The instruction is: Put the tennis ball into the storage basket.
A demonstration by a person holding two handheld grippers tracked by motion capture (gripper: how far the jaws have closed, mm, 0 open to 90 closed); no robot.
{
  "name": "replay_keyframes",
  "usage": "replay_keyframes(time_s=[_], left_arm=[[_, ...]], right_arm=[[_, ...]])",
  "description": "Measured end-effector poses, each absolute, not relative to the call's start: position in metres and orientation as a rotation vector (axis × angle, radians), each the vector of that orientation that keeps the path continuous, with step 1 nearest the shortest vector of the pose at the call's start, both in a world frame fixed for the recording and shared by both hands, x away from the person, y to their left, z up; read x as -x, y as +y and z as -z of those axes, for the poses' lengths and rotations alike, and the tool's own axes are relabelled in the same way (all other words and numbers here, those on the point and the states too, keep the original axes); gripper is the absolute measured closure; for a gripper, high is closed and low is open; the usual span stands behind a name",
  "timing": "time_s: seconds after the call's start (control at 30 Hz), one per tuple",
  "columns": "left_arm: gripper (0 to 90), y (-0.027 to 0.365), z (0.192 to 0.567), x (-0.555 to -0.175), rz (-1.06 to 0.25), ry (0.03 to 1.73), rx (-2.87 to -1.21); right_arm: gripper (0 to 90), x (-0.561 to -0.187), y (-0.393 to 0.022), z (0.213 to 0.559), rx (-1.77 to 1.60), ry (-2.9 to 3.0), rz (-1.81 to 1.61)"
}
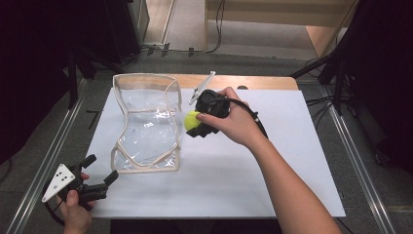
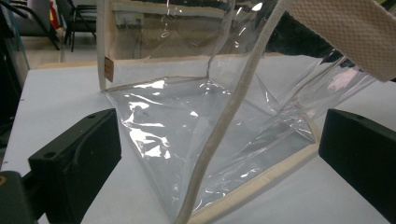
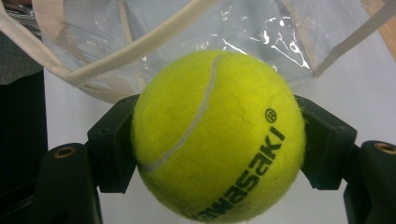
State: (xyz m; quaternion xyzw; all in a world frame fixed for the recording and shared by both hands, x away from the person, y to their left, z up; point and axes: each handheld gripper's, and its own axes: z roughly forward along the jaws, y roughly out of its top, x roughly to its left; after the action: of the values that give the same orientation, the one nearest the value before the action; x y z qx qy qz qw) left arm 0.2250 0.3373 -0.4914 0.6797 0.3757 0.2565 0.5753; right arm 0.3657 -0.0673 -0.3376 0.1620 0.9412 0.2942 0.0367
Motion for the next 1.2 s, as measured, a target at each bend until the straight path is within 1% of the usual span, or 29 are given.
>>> replay_keyframes(time_s=[1.2], left_arm=[[0.0,0.337,0.491,-0.225,-0.601,0.876,-1.595]], right_arm=[[23.3,-0.351,-0.046,0.307,-0.426,2.896,-0.901]])
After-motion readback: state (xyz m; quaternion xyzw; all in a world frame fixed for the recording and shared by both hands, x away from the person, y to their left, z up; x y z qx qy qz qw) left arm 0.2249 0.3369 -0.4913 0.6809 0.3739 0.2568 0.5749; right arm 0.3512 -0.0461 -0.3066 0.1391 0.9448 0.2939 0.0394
